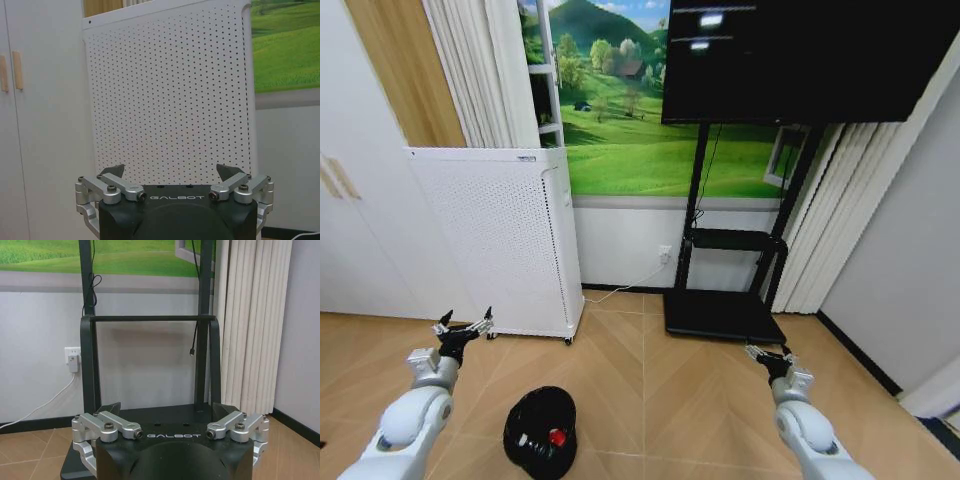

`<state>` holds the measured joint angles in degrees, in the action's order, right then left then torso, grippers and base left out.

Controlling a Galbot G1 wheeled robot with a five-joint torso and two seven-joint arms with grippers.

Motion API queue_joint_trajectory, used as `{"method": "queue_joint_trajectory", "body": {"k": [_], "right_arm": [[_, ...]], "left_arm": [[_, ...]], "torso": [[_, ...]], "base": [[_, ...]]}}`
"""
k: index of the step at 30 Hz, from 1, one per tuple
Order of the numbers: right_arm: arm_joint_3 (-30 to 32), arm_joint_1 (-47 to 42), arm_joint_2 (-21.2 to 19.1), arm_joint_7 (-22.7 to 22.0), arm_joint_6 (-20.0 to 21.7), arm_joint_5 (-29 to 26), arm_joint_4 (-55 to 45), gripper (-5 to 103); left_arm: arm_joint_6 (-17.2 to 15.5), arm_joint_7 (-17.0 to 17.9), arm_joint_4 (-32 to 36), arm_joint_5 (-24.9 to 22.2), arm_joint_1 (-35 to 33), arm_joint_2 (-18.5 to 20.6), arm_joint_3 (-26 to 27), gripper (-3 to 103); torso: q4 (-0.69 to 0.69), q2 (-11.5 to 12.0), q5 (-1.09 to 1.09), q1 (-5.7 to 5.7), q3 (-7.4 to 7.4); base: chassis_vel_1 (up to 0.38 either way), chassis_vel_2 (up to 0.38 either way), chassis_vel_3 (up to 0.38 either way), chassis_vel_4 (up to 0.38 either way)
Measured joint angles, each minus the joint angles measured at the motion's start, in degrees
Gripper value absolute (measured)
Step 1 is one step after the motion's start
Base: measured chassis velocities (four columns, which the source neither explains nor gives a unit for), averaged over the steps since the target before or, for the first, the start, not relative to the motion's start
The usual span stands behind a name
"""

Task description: Pick up the trash bin and place the garbage on the floor into it.

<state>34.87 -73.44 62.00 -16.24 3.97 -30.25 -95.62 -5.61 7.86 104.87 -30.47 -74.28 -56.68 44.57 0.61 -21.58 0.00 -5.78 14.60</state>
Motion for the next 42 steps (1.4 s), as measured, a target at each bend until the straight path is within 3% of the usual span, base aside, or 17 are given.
{"method": "queue_joint_trajectory", "body": {"k": [42], "right_arm": [[0.0, 0.0, 0.0, 0.0, 0.0, 0.0, 0.0, 100]], "left_arm": [[0.0, 0.0, 0.01, 0.0, 0.0, 0.0, 0.0, 100]], "torso": [[0.0, -10.06, 0.0, -3.68, 6.36]], "base": [[0.0, 0.0, 0.0, 0.0]]}}
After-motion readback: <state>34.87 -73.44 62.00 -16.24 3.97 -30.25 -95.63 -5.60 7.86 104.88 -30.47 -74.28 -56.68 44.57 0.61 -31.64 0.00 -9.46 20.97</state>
